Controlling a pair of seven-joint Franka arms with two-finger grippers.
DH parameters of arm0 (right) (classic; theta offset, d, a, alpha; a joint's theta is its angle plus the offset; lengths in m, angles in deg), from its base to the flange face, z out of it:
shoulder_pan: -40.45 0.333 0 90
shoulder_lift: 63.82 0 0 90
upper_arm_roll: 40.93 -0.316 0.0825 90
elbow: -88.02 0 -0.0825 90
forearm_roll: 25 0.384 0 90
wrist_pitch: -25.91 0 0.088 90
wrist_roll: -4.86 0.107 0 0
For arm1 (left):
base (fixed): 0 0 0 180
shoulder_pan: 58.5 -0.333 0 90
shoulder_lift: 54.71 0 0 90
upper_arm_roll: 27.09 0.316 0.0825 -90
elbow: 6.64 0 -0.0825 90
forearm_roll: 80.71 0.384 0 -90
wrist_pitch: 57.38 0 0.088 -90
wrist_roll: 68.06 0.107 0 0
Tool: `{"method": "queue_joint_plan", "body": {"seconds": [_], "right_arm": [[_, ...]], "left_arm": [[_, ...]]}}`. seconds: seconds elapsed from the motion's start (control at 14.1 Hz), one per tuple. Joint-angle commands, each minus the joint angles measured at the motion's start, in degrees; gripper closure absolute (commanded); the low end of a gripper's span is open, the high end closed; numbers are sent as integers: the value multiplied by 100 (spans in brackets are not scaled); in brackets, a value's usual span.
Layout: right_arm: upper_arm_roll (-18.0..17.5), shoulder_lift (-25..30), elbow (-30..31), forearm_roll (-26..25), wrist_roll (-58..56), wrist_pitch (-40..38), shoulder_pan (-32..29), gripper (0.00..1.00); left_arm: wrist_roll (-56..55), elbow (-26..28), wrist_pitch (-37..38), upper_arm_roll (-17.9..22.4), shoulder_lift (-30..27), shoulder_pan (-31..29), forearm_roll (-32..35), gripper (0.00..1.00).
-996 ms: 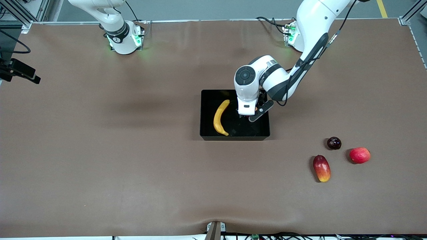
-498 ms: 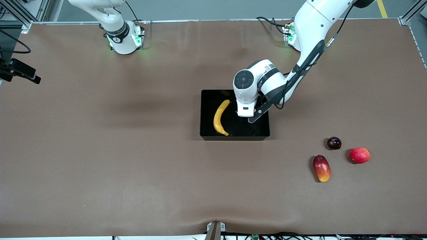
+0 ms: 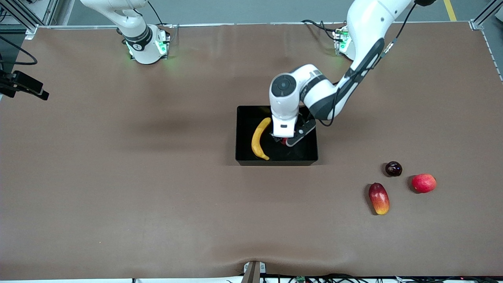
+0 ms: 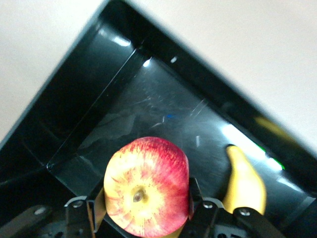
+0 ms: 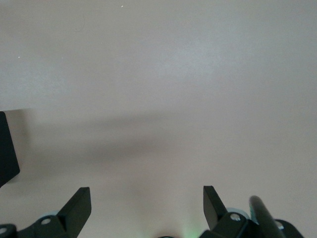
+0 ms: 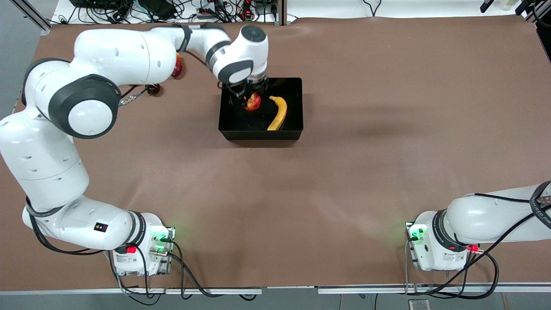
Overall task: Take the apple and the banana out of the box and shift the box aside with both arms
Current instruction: 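Lower the left gripper and grasp the red apple in the tray, then carry the apple with the left gripper beside the mango and plum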
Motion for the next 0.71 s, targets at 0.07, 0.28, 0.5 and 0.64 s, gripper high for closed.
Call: {"method": "queue_joint_plan", "body": {"seconds": [0.07,0.28,0.5,0.64], "right_arm": [[-43,-102,-165,78,-36,-53,-79,0],[-43,-102,-165,78,-27,-62,-53,0],[-43,-102,-165,78,-27,-62,-53,0],[-52,-102,-165,78,-18,-62,-44,0]], "left_arm": [[431,-819,1164,-74,-330,-25,120,100],[1363,-821,1350,-74,-621,-498,23,100],[2066,-820,1561,-57,-621,-780,23,100],[2655,-820,1614,-65,-630,-1140,23,100]]}}
